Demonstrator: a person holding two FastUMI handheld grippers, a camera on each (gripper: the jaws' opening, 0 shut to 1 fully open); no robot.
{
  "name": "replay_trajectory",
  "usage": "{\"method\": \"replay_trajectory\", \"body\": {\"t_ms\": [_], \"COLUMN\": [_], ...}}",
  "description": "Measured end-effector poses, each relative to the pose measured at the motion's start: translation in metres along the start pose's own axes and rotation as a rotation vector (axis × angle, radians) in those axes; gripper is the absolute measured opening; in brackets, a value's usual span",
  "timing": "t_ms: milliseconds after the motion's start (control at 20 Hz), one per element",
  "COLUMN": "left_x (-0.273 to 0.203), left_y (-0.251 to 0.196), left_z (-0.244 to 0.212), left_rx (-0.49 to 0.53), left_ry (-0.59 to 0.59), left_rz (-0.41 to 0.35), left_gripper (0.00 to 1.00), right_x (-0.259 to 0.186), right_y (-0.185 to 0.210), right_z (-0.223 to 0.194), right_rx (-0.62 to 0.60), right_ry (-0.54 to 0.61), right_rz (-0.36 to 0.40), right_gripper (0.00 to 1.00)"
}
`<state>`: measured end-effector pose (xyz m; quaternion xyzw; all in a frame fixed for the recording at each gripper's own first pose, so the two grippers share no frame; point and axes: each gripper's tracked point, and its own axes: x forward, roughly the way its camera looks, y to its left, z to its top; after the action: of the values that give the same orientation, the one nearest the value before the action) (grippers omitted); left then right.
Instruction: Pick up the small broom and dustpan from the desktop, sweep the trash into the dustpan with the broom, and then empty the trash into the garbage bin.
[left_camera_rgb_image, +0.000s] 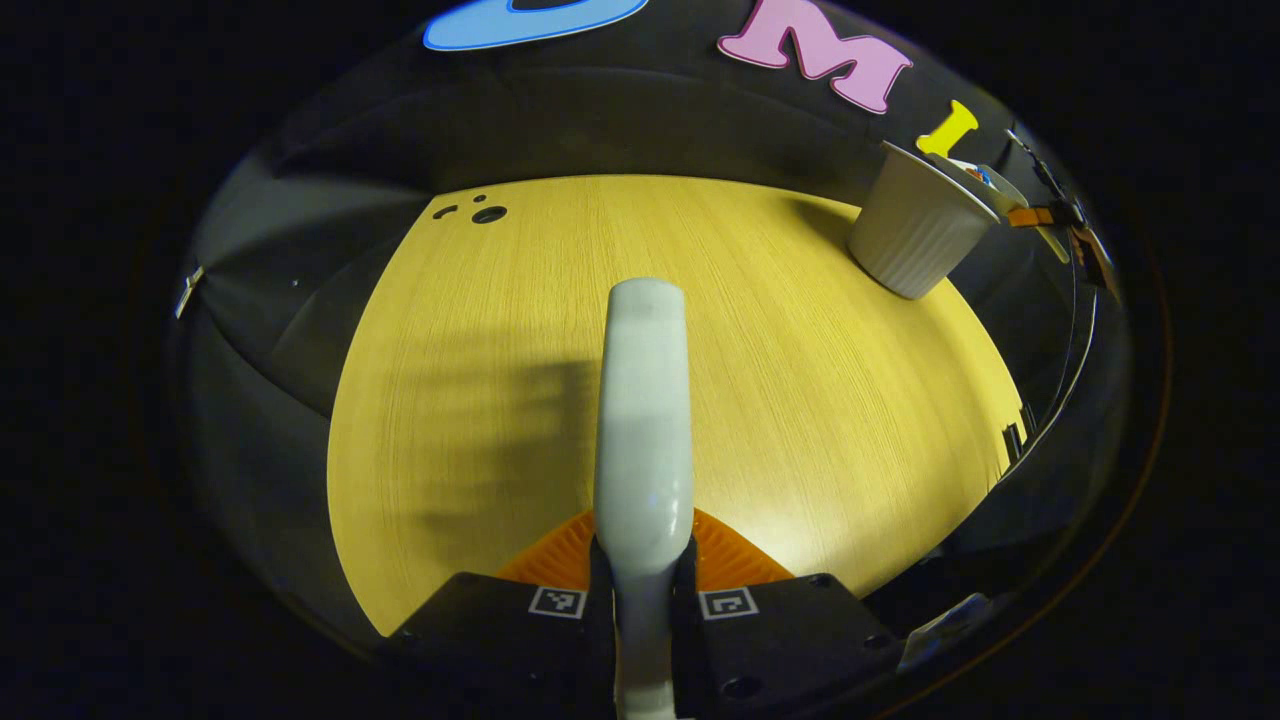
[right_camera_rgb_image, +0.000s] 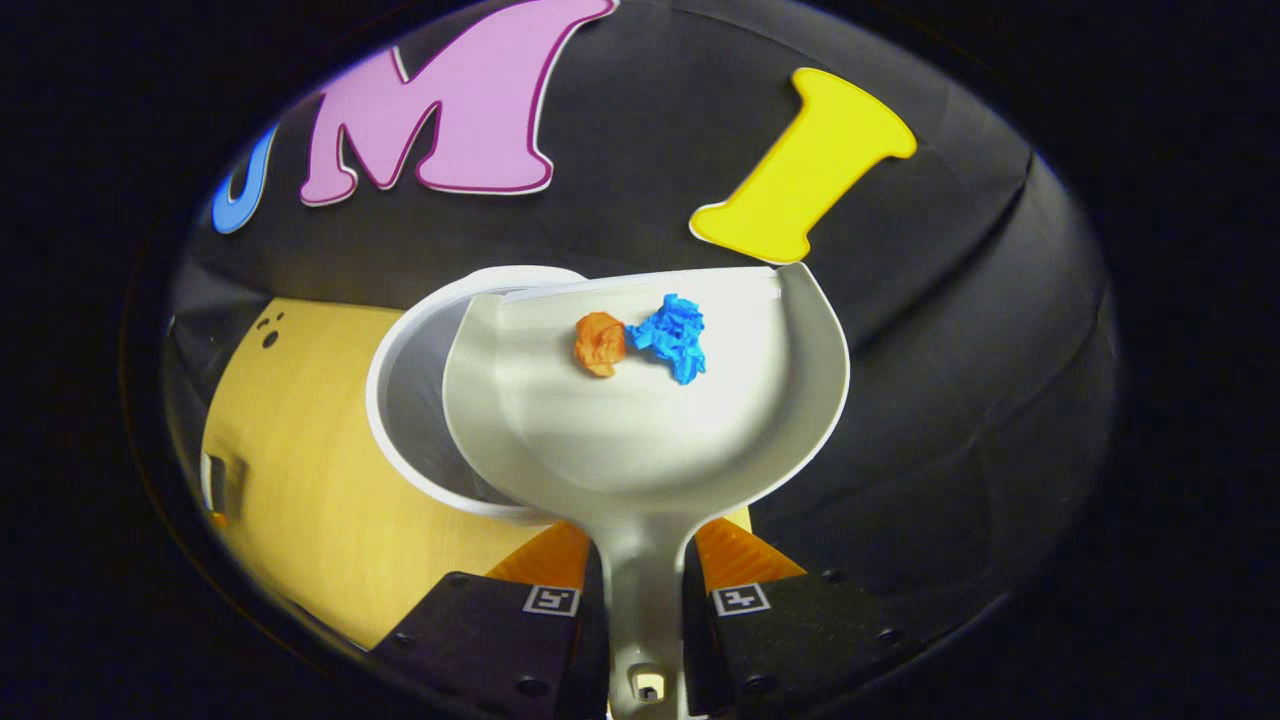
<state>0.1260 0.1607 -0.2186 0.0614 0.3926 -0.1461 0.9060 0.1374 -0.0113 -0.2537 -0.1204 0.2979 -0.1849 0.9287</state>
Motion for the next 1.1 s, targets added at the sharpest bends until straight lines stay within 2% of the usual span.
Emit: {"method": "replay_trajectory", "body": {"t_ms": [100, 300, 350, 400, 450, 550, 700, 850, 900, 950, 1100], "left_x": [-0.001, -0.006, -0.006, -0.007, -0.007, -0.008, -0.005, -0.005, -0.004, -0.004, -0.005], "left_y": [-0.001, -0.006, -0.007, -0.007, -0.008, -0.009, -0.01, -0.009, -0.009, -0.008, -0.009], "left_z": [0.004, 0.01, 0.011, 0.012, 0.012, 0.01, 0.007, 0.006, 0.005, 0.005, 0.004], "left_rx": [-0.011, -0.016, -0.015, -0.013, -0.015, -0.02, -0.039, -0.054, -0.054, -0.055, -0.055], "left_ry": [-0.004, -0.005, -0.006, -0.007, -0.006, -0.002, 0.007, 0.015, 0.018, 0.018, 0.015], "left_rz": [0.002, -0.008, -0.006, -0.005, -0.007, -0.008, -0.013, -0.017, -0.017, -0.016, -0.017], "left_gripper": [0.27, 0.27, 0.27, 0.27, 0.27, 0.27, 0.27, 0.26, 0.27, 0.27, 0.28], "right_x": [0.012, 0.015, 0.016, 0.016, 0.017, 0.017, 0.01, -0.008, -0.009, -0.009, -0.006], "right_y": [0.009, -0.002, -0.003, -0.005, -0.007, -0.011, -0.009, -0.013, -0.015, -0.018, -0.027], "right_z": [0.003, 0.014, 0.016, 0.017, 0.018, 0.016, 0.037, 0.051, 0.051, 0.049, 0.047], "right_rx": [-0.063, -0.223, -0.258, -0.296, -0.337, -0.449, -0.667, -0.786, -0.818, -0.863, -0.997], "right_ry": [0.001, -0.037, -0.042, -0.049, -0.054, -0.059, -0.085, -0.12, -0.122, -0.124, -0.133], "right_rz": [-0.023, -0.14, -0.166, -0.191, -0.217, -0.28, -0.378, -0.427, -0.439, -0.451, -0.472], "right_gripper": [0.33, 0.34, 0.29, 0.34, 0.34, 0.34, 0.33, 0.33, 0.37, 0.33, 0.34]}}
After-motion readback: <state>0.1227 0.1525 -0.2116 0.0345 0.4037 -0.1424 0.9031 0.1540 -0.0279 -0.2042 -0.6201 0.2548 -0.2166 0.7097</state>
